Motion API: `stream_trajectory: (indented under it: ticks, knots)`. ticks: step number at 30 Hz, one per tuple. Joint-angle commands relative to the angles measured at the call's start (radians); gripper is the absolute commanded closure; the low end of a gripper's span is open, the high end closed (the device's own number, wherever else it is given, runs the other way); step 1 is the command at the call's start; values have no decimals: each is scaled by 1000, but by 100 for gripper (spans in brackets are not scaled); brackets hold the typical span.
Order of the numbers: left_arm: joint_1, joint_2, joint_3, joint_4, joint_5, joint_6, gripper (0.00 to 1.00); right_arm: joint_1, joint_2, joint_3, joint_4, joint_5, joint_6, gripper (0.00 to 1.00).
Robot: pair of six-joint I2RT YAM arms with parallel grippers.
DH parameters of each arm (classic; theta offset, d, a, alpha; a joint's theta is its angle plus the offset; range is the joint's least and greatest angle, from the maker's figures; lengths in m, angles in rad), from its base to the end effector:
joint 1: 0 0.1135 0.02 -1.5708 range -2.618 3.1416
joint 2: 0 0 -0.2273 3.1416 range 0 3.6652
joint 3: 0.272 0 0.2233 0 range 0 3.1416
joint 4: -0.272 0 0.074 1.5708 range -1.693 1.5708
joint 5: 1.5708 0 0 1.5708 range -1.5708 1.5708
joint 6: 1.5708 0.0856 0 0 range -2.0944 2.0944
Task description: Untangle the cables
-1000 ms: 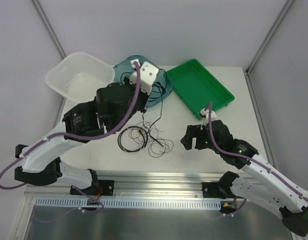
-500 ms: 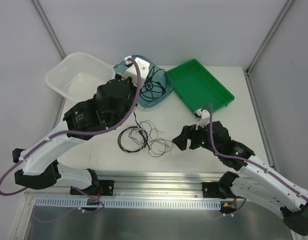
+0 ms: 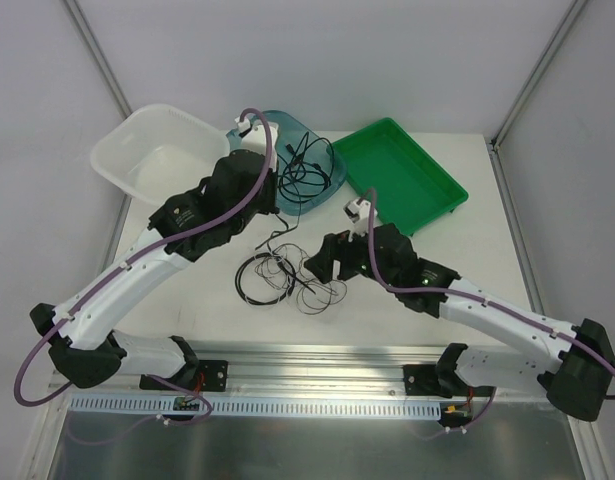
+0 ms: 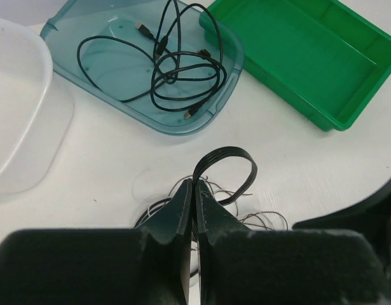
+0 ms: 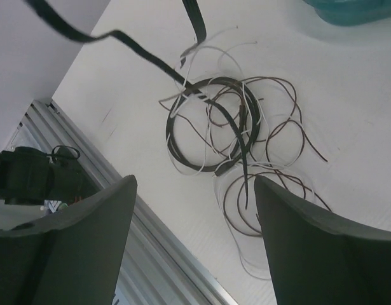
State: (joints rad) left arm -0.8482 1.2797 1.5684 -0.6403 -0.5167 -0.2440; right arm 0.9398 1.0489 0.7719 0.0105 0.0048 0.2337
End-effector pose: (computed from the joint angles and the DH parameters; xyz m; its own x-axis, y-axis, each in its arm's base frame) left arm 0.2190 -0.1845 0.3989 -0.3045 0.0277 -0.9521 0.2802 0.9580 -0.0617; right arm 0.1678 0.2290 0.2674 -0.3375 -0.0694 -0.9388 -0.7468 0.6268 0.2222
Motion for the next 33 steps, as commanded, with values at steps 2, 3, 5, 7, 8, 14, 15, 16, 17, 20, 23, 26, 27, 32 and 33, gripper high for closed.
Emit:
stream_trajectory:
  ticks: [2, 3, 5, 7, 8, 14, 15, 16, 17, 20, 23, 26, 27, 32, 33]
  knots:
    - [6, -36, -21, 28, 32, -83, 100, 17, 112, 119, 120, 57, 45, 22]
    - [6, -39, -24, 28, 32, -87, 100, 20, 134, 127, 132, 60, 61, 23]
    - [6, -48, -28, 28, 35, -98, 100, 31, 195, 162, 128, 112, 101, 24]
    - [6, -54, -33, 28, 41, -103, 100, 34, 229, 182, 121, 151, 160, 27]
    - [6, -54, -34, 28, 43, -106, 100, 37, 261, 187, 129, 156, 174, 28]
    - [6, -75, -50, 30, 40, -126, 100, 62, 370, 237, 140, 205, 274, 39]
    - [6, -80, -51, 30, 35, -126, 100, 65, 400, 250, 150, 205, 282, 41]
    - [6, -82, -54, 30, 34, -129, 100, 67, 413, 256, 157, 207, 288, 41]
    - [6, -83, -56, 30, 30, -129, 100, 73, 428, 260, 161, 205, 299, 42]
    - [6, -91, -64, 33, 27, -129, 100, 77, 485, 286, 174, 196, 315, 44]
    - [6, -103, -71, 33, 23, -130, 100, 77, 537, 297, 190, 187, 328, 48]
    - [12, -114, -82, 33, 11, -120, 100, 77, 557, 279, 189, 198, 339, 59]
    - [17, -121, -91, 33, 9, -117, 100, 77, 554, 268, 178, 207, 334, 68]
    - [78, -175, -129, 30, 9, -92, 100, 27, 485, 155, 83, 313, 312, 95]
    - [109, -196, -136, 30, 10, -89, 100, 14, 453, 138, 34, 329, 309, 99]
